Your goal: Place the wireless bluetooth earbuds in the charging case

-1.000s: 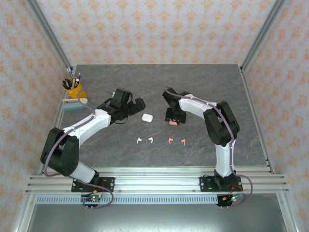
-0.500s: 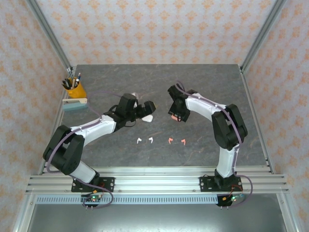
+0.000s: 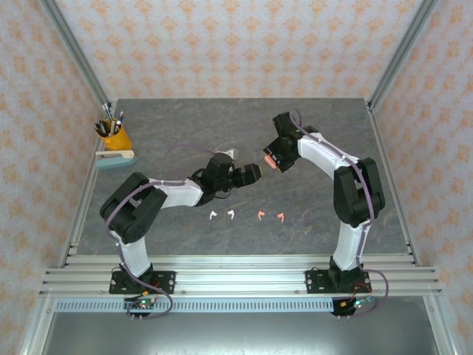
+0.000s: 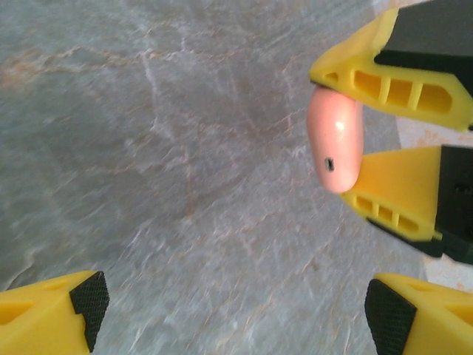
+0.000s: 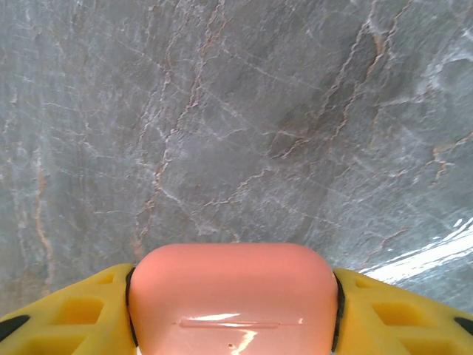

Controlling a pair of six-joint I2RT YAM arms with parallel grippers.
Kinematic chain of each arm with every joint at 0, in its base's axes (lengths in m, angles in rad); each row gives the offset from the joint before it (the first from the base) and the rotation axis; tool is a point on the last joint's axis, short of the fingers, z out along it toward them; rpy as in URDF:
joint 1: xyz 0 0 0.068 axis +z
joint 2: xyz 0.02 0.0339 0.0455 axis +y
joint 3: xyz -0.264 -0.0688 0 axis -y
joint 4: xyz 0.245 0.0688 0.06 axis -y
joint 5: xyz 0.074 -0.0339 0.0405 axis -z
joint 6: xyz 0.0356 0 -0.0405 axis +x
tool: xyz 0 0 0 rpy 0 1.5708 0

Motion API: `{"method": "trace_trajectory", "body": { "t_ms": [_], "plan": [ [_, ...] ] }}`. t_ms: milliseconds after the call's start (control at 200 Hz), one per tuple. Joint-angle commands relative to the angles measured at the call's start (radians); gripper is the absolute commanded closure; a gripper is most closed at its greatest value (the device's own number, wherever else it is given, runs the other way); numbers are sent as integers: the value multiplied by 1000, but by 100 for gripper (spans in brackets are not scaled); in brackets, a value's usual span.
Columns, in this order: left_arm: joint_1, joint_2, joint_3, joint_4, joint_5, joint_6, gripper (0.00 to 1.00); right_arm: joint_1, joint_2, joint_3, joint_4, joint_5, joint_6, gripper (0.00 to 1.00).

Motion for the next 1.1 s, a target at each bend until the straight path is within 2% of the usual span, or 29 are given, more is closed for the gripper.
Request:
{"method": "trace_trajectory", "body": {
  "t_ms": [0,455,891,1001,1096],
  "plan": [
    [-13,45,74,132,-36,-29,13,-5,-35,29,21,-40,56,49],
    [-42,201,227,150,-46,-48,34,-15,-38,-1,69,-102,109,49],
    [-42,237,285,145,-87,-53,43,-19,-46,-26,82,-122,117,50],
    [-41,228,284,140,-87,-46,42,-27,-51,-38,84,-117,117,49],
    [-40,182,247,137,-104,-38,37,-45,-65,-53,84,-104,111,47]
  ]
}}
